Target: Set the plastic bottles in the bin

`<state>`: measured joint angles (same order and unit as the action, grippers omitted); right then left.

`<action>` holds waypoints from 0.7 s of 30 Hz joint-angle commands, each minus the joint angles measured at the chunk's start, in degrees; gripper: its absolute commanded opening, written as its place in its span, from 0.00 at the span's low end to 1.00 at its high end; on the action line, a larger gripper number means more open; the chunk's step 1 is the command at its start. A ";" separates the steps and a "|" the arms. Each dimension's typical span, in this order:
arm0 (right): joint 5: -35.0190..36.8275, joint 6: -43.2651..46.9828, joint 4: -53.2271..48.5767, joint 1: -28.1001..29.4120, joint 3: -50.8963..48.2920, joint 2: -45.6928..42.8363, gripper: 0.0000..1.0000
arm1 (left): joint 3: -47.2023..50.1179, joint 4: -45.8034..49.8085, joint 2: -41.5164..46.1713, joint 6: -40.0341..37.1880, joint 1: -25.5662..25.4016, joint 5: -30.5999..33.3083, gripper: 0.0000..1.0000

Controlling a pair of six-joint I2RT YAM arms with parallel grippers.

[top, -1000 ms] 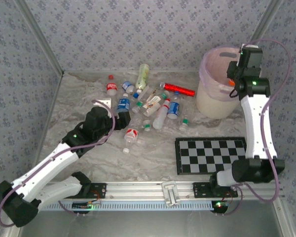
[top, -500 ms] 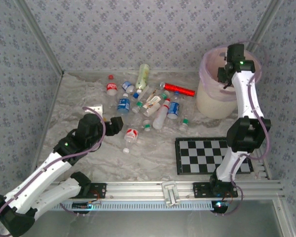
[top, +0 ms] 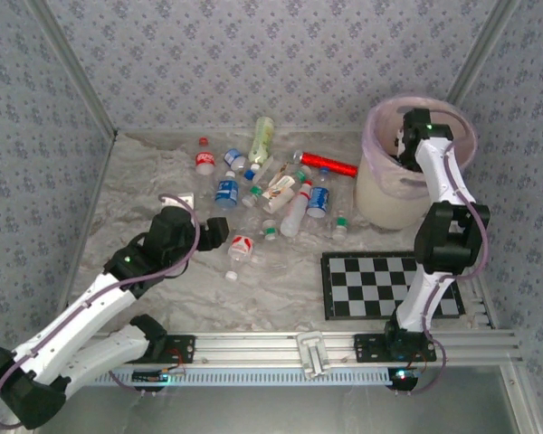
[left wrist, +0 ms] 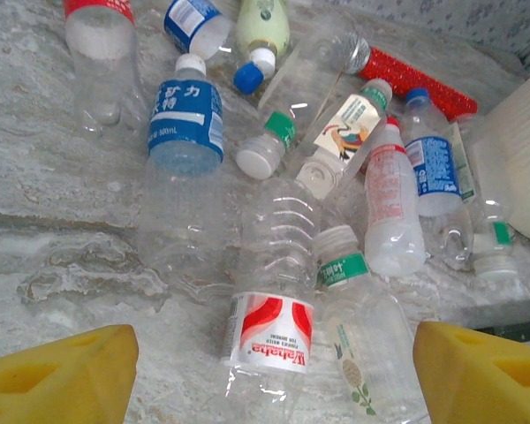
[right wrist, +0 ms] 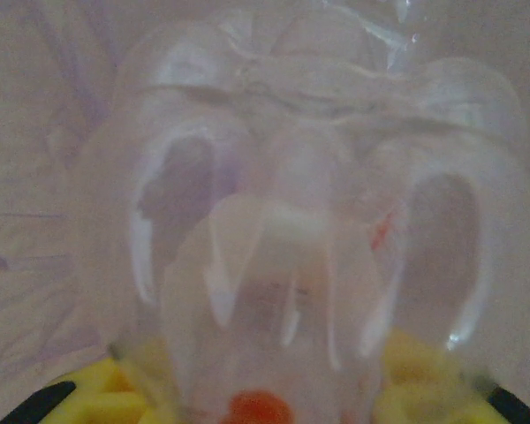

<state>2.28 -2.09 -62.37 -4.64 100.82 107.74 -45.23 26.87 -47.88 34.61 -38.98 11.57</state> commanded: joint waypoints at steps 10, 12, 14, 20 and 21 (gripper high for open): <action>-4.70 -2.11 -7.10 -0.32 -5.36 -5.62 0.06 | -5.09 -1.08 -6.50 -1.38 1.94 -4.18 0.82; -5.13 -2.23 -5.96 -0.28 -5.59 -4.04 0.09 | -4.80 -1.55 -6.70 -1.41 2.17 -3.89 0.82; -4.60 -2.45 -4.09 -0.32 -6.33 -3.62 0.12 | -4.38 -1.75 -6.71 -1.39 2.63 -3.93 0.83; -1.76 -3.18 1.18 -0.51 -9.32 -8.19 0.51 | -3.32 -2.58 -7.44 0.29 7.18 -10.83 0.85; -1.54 -3.15 1.17 -0.64 -9.09 -9.07 0.58 | -3.01 -2.81 -7.64 0.69 8.33 -12.29 0.86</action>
<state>-0.58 -4.36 -62.72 -4.71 91.79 102.83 -47.99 26.20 -54.94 34.20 -33.01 4.40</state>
